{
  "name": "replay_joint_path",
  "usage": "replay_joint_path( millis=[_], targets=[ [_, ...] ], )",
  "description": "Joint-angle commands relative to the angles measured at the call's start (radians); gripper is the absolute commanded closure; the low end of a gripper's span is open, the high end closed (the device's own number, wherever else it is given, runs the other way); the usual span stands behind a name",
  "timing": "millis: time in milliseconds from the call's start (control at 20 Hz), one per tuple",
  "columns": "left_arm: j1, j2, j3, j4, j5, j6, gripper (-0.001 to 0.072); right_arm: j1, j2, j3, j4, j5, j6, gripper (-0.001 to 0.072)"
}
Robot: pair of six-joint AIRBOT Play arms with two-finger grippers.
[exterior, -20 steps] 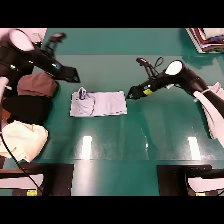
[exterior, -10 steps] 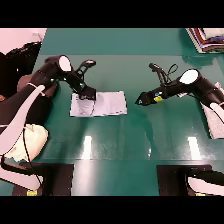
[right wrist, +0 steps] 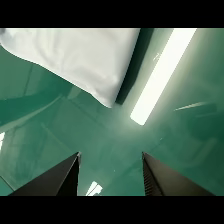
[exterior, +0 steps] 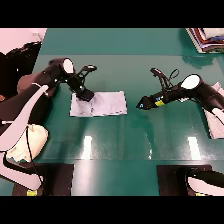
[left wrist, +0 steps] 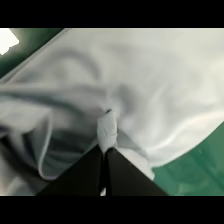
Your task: Fold the shirts.
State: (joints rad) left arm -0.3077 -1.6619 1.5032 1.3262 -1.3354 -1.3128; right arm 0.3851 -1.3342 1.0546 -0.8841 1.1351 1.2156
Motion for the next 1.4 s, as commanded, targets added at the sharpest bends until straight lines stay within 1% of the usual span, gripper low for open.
replay_joint_path(
  millis=[0, 100, 200, 250, 300, 350, 400, 450, 500, 550, 650, 700, 800, 850, 950, 1000, 1100, 1200, 1300, 1350],
  targets=[
    [0.043, 0.074, 0.004, 0.091, -0.118, -0.053, 0.0680, 0.000, 0.002, -0.003, 0.001, 0.007, 0.000, 0.0280],
    [0.077, 0.154, -0.028, 0.091, -0.139, -0.077, 0.0679, -0.001, 0.002, -0.003, 0.000, 0.009, 0.000, 0.0280],
    [0.090, 0.209, -0.064, 0.091, -0.190, -0.113, 0.0675, -0.001, 0.002, -0.003, 0.000, -0.001, 0.000, 0.0280],
    [0.090, 0.221, -0.079, 0.092, -0.208, -0.124, 0.0437, -0.001, 0.002, -0.003, 0.000, -0.011, 0.000, 0.0280],
    [0.090, 0.227, -0.093, 0.091, -0.220, -0.131, 0.0035, -0.001, 0.002, -0.003, 0.002, -0.019, 0.000, 0.0279],
    [0.090, 0.226, -0.100, 0.092, -0.217, -0.138, 0.0002, -0.001, 0.002, -0.003, 0.002, -0.028, 0.001, 0.0272],
    [0.090, 0.227, -0.101, 0.092, -0.203, -0.137, 0.0064, -0.001, 0.002, -0.003, 0.002, -0.029, 0.001, 0.0247],
    [0.090, 0.227, -0.101, 0.092, -0.183, -0.137, 0.0064, -0.001, 0.002, -0.003, 0.001, -0.029, 0.001, 0.0216],
    [0.090, 0.227, -0.098, 0.091, -0.156, -0.138, 0.0064, -0.001, 0.002, -0.003, 0.002, -0.031, 0.001, 0.0156],
    [0.090, 0.227, -0.098, 0.074, -0.129, -0.138, 0.0064, -0.001, -0.003, -0.002, 0.002, -0.037, 0.003, 0.0119],
    [0.090, 0.227, -0.098, -0.015, -0.082, -0.138, 0.0066, -0.018, -0.040, -0.002, 0.031, -0.036, 0.011, 0.0118],
    [0.090, 0.227, -0.098, -0.061, -0.058, -0.135, 0.0096, -0.030, -0.071, -0.001, 0.075, -0.031, 0.011, 0.0118],
    [0.090, 0.227, -0.098, -0.129, -0.020, -0.086, 0.0654, -0.051, -0.149, -0.001, 0.172, -0.045, 0.005, 0.0120],
    [0.090, 0.227, -0.098, -0.156, 0.004, -0.066, 0.0679, -0.051, -0.190, -0.001, 0.220, -0.061, -0.014, 0.0122],
    [0.090, 0.227, -0.098, -0.200, 0.045, -0.067, 0.0679, -0.040, -0.267, 0.009, 0.317, -0.080, -0.045, 0.0125],
    [0.090, 0.227, -0.098, -0.212, 0.059, -0.067, 0.0679, -0.025, -0.307, 0.037, 0.335, -0.078, -0.046, 0.0138],
    [0.089, 0.227, -0.098, -0.216, 0.071, -0.066, 0.0679, 0.019, -0.385, 0.127, 0.336, -0.083, -0.045, 0.0138],
    [0.089, 0.227, -0.098, -0.216, 0.067, -0.066, 0.0679, 0.057, -0.460, 0.220, 0.337, -0.096, -0.011, 0.0138],
    [0.089, 0.227, -0.098, -0.216, 0.059, -0.056, 0.0680, 0.087, -0.538, 0.302, 0.347, -0.068, 0.036, 0.0141],
    [0.089, 0.227, -0.098, -0.216, 0.053, -0.038, 0.0680, 0.102, -0.570, 0.337, 0.364, -0.041, 0.039, 0.0167]
  ],
)
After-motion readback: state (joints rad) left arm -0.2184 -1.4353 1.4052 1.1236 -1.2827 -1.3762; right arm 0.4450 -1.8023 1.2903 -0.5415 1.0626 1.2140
